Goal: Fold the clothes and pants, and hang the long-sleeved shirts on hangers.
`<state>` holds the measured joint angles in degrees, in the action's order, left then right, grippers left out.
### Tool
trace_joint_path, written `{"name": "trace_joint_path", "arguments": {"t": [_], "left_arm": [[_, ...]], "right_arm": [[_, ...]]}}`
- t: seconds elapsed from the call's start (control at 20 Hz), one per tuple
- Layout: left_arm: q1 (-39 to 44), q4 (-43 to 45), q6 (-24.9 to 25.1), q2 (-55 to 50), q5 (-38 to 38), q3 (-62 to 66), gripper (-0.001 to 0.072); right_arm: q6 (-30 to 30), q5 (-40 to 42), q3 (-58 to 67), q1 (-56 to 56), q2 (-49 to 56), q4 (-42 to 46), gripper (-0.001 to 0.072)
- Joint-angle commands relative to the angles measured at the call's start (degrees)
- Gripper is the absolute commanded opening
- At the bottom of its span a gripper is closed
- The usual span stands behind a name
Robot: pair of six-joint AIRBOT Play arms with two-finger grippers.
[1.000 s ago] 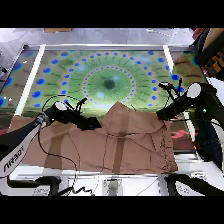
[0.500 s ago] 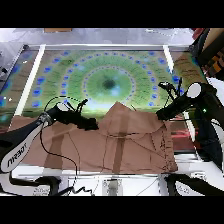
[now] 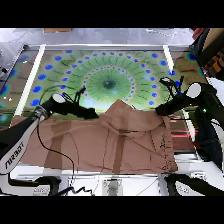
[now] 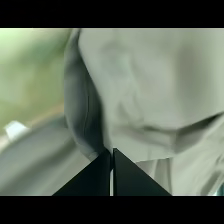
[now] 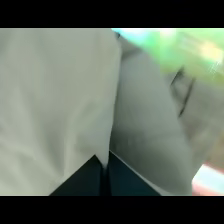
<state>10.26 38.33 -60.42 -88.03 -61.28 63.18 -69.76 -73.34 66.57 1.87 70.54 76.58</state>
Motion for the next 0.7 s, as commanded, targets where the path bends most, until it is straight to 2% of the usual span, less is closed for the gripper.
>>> {"name": "trace_joint_path", "arguments": {"t": [0.0,0.2,0.25,0.35,0.45,0.65], "left_arm": [[-3.28,-0.02,0.04,1.49,0.15,8.44,0.0014],[-10.03,-0.02,0.07,3.50,0.20,14.08,0.0014],[-12.02,-0.02,0.31,4.15,0.20,14.32,0.0014],[-15.85,0.02,3.52,5.29,0.17,14.32,0.0014],[-19.34,0.02,6.32,6.10,0.17,14.32,0.0014],[-25.40,0.02,8.90,6.49,0.17,14.32,0.0014]], "right_arm": [[0.00,13.53,-0.02,-0.04,-0.02,0.20,0.0025],[-0.02,31.50,-0.04,-0.04,0.00,0.24,0.0025],[-0.02,35.69,-0.02,-0.04,0.00,0.24,0.0054],[-0.04,42.73,-0.02,-0.04,0.04,0.22,0.0402],[-0.26,45.33,-0.02,-0.09,0.11,0.22,0.0413],[-0.52,40.35,-0.04,-0.52,0.85,0.90,0.0411]]}}
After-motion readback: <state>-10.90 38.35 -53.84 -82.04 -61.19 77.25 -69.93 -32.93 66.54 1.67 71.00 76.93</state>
